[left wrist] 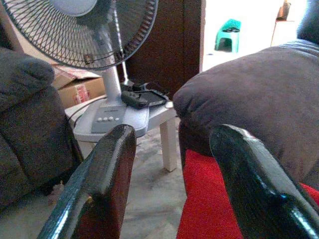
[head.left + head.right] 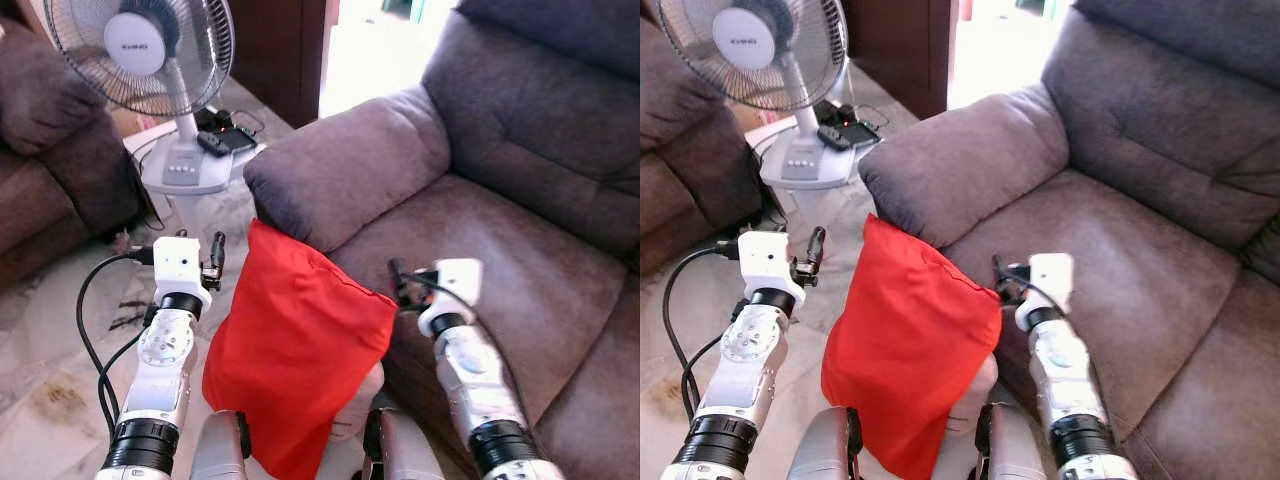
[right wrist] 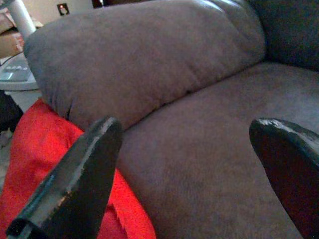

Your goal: Move the pillow to the sofa from floor

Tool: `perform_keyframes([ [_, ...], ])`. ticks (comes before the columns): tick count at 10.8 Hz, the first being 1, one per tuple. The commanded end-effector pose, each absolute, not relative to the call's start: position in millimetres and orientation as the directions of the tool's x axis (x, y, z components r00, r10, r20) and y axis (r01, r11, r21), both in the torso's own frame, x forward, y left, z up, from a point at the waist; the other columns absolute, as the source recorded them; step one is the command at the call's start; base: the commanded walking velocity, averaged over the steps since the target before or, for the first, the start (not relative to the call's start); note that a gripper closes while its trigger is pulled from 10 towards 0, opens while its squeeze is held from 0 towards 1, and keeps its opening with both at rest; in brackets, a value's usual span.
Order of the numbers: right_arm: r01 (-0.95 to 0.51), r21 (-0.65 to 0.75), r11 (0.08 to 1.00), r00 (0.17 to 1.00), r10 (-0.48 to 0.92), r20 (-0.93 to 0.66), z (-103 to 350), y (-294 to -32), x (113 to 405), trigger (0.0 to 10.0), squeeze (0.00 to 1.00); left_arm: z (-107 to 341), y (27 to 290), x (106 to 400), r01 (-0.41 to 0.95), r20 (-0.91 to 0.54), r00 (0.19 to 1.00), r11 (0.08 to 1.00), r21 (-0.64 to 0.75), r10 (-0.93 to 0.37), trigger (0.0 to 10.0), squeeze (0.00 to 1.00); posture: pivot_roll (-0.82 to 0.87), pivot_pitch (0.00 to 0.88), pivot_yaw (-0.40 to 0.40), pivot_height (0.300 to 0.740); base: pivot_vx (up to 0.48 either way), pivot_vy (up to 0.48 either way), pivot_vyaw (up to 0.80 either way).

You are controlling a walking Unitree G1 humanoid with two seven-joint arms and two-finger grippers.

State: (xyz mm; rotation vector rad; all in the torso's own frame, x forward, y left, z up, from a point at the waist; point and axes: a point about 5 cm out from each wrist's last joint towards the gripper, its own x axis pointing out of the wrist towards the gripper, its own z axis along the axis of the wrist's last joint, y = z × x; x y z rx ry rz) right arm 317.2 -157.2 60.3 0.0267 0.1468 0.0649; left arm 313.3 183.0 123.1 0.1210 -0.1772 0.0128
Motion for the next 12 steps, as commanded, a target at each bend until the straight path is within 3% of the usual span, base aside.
perform_keyframes([
  [1, -0.016, 0.027, 0.999, 0.976, 0.022, -0.217, 54.4, -162.3, 320.1, 10.0, 1.00, 125.4, 182.0, 315.4, -0.003, 0.170, 0.985, 0.995, 0.104, -0.015, 10.0, 0.00, 0.06, 0.093, -0.047, 0.604, 0.000, 0.000, 0.00],
  [5, 0.014, 0.126, 0.992, 0.939, 0.030, -0.344, 41.0, -154.7, 321.8, 10.0, 1.00, 135.5, 186.6, 318.4, 0.004, 0.185, 0.983, 1.000, -0.007, -0.003, 10.0, 0.00, 0.06, 0.123, -0.037, 0.604, 0.000, 0.000, 0.00],
  [8, 0.030, 0.163, 0.986, 0.925, 0.034, -0.379, 38.7, -151.7, 324.0, 10.0, 1.00, 143.2, 221.6, 317.9, -0.119, 0.181, 0.973, 0.981, -0.151, 0.146, 10.0, 0.00, 0.08, 0.137, -0.037, 0.604, 0.000, 0.000, 0.00],
  [9, 0.017, 0.154, 0.988, 0.919, 0.045, -0.391, 37.8, -150.3, 324.4, 10.0, 0.12, 143.3, 225.4, 317.5, -0.125, 0.176, 0.972, 0.977, -0.171, 0.155, 10.0, 0.00, 0.08, 0.140, -0.038, 0.604, 0.000, 0.000, 0.00],
  [10, 0.005, 0.152, 0.988, 0.912, 0.058, -0.407, 35.8, -149.0, 324.3, 10.0, 0.00, 143.5, 227.4, 318.1, -0.130, 0.167, 0.973, 0.973, -0.191, 0.162, 10.0, 0.00, 0.08, 0.146, -0.040, 0.604, 0.000, 0.000, 0.00],
  [12, 0.037, 0.159, 0.987, 0.905, 0.034, -0.424, 33.6, -154.8, 324.7, 10.0, 0.00, 144.8, 222.4, 319.7, -0.106, 0.159, 0.977, 0.971, -0.214, 0.141, 10.0, 0.00, 0.08, 0.153, -0.037, 0.604, 0.000, 0.000, 0.00],
])
